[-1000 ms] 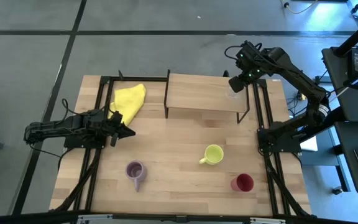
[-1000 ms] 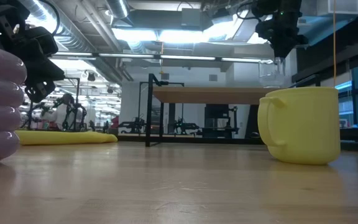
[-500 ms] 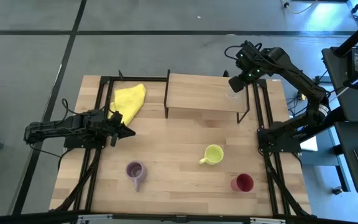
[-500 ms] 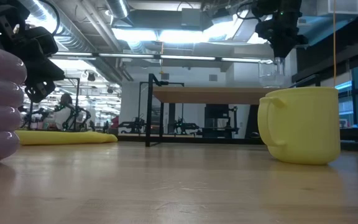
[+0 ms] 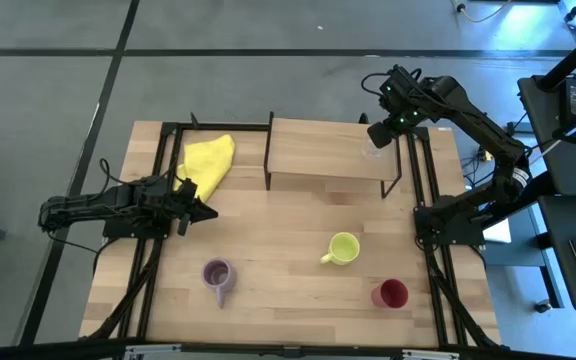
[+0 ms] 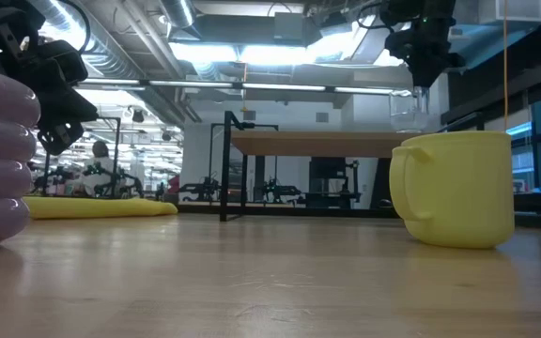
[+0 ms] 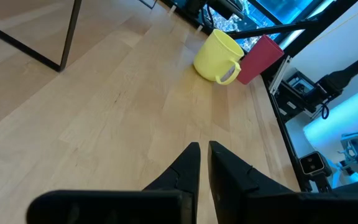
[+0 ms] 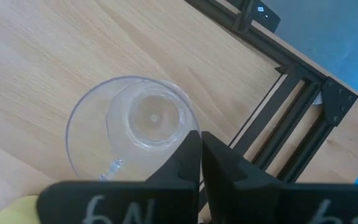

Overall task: Stack small to large cups/mugs on shelf
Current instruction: Put the transparent mug on the shelf

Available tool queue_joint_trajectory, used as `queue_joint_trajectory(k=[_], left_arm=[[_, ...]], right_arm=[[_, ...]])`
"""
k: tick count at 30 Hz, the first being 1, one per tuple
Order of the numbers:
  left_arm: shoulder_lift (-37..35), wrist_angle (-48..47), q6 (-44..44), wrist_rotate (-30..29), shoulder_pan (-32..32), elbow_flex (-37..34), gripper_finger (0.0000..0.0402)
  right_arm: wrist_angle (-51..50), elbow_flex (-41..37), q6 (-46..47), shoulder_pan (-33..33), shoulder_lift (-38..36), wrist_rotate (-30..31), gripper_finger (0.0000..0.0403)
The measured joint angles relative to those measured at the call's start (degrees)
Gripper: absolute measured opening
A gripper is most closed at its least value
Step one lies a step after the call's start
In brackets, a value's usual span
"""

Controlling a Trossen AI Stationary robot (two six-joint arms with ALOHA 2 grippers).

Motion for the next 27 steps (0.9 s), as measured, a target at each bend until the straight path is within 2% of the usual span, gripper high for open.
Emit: queue_joint_trajectory(k=[19,27], left_arm=[[0.0,0.0,0.0,0.0,0.0,0.0,0.0027],[0.0,0.0,0.0,0.0,0.0,0.0,0.0027]], right_arm=[[-2.3,0.0,-2.8,0.0,0.0,-2.0,0.0012],[-3.1,0.0,-3.9,0.0,0.0,0.4,0.0012]])
